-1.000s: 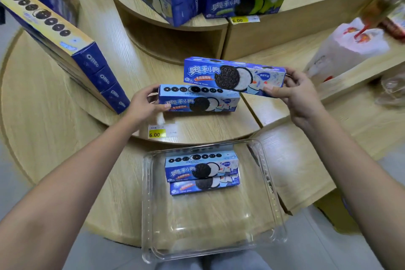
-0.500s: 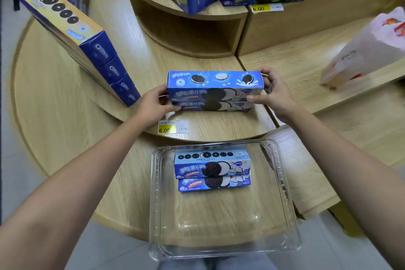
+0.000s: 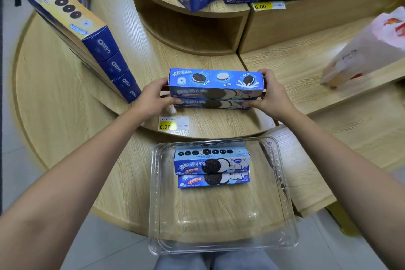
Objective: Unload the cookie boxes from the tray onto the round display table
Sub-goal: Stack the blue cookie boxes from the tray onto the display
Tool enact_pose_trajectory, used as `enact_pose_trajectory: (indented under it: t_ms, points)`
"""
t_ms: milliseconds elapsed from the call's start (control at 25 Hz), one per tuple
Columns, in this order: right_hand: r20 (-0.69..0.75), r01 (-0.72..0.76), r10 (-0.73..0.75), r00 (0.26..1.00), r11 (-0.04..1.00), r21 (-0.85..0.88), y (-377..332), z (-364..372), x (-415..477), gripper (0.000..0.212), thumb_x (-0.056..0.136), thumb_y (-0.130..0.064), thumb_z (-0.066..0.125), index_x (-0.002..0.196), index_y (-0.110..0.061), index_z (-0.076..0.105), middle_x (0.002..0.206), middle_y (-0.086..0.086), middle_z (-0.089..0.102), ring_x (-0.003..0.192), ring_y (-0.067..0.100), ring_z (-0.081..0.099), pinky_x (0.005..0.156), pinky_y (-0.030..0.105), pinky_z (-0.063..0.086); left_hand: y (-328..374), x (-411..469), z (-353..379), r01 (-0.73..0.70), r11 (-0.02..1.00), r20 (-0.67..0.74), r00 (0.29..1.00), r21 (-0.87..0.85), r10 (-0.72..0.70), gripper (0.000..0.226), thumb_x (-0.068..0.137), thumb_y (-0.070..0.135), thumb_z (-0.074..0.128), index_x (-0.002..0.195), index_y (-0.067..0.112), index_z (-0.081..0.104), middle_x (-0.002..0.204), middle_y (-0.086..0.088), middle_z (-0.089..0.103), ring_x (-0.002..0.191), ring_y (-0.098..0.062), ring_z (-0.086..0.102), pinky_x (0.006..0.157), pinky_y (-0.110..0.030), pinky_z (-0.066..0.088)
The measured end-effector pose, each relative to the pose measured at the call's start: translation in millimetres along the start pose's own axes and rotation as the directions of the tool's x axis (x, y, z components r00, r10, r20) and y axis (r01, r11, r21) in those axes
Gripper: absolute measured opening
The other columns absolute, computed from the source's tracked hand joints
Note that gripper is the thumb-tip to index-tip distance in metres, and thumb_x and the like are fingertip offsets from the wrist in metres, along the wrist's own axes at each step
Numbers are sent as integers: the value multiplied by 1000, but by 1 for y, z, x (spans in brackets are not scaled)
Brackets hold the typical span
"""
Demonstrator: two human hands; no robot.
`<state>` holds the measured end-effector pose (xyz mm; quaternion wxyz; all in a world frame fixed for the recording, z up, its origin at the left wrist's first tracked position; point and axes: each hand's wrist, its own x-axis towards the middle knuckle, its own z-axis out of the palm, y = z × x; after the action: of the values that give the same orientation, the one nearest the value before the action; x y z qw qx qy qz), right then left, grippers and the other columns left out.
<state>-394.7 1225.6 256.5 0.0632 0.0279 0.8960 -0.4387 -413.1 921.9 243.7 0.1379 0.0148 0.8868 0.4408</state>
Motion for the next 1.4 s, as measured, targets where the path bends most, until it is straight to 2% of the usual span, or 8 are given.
enact_pose_trajectory:
  t_ms: [280, 400, 520, 720, 840, 960, 1200, 1400]
  points:
    - [10, -45, 45, 999, 999, 28, -2, 2, -5, 82, 64, -7, 82, 130, -13, 33, 116, 2, 55, 110, 18, 55, 98, 40, 48, -4, -3, 5, 3, 997, -37, 999, 80, 0, 61, 77, 20, 71, 132, 14, 46, 136, -5, 51, 124, -19, 49, 96, -31, 41]
    - [-101, -174, 176, 979, 984, 34, -2, 11, -30, 93, 67, -14, 80, 141, -17, 24, 135, 11, 49, 126, 22, 46, 103, 32, 36, -7, -31, 17, -27, 995, -247, 968, 96, 50, 61, 78, 23, 70, 132, 13, 46, 134, -2, 44, 123, -16, 45, 98, -33, 45]
    - [-145, -251, 280, 949, 949, 191, 6, 33, -85, 70, 74, -12, 75, 133, -12, 38, 128, 10, 53, 115, 18, 51, 93, 26, 38, -18, -91, 48, -8, 1000, -392, 920, -8, 4, 36, 81, 15, 64, 115, 12, 56, 110, 3, 49, 100, -15, 55, 86, -37, 51]
    - [1, -474, 484, 875, 858, 198, 35, 75, -160, 58, 76, -7, 72, 127, -9, 43, 117, 3, 52, 105, 15, 50, 91, 29, 41, -51, -173, 115, 187, 970, -110, 979, 154, -171, 49, 81, 18, 64, 126, 10, 49, 129, -6, 48, 120, -21, 47, 104, -28, 34]
    - [97, -628, 623, 776, 752, 198, 50, 96, -164, 75, 74, -4, 72, 135, -5, 30, 115, 6, 52, 102, 18, 51, 86, 29, 40, -60, -173, 124, 104, 910, -81, 994, 402, -77, 57, 76, 19, 68, 129, 11, 47, 134, -12, 43, 123, -27, 46, 96, -36, 44]
    - [137, -698, 685, 716, 696, 169, 68, 113, -158, 65, 66, -7, 77, 116, -13, 36, 114, 12, 62, 102, 28, 60, 90, 42, 49, -56, -155, 118, -33, 791, -56, 995, 610, 86, 60, 61, 17, 79, 116, 12, 55, 116, -13, 57, 101, -29, 60, 70, -37, 54]
    - [71, -715, 717, 694, 675, 182, 77, 134, -152, 75, 61, -6, 79, 119, -9, 33, 108, 7, 58, 102, 29, 59, 95, 47, 47, -58, -133, 122, -214, 633, 117, 975, 744, 191, 70, 51, 17, 83, 115, 8, 57, 121, -14, 59, 111, -30, 58, 82, -37, 53]
    - [9, -731, 741, 671, 660, 170, 83, 145, -164, 80, 54, -5, 85, 117, -5, 36, 110, 11, 59, 98, 29, 62, 89, 44, 51, -61, -123, 122, -286, 576, 198, 957, 766, 212, 45, 48, 12, 81, 87, 12, 58, 99, -6, 64, 86, -24, 63, 67, -31, 49]
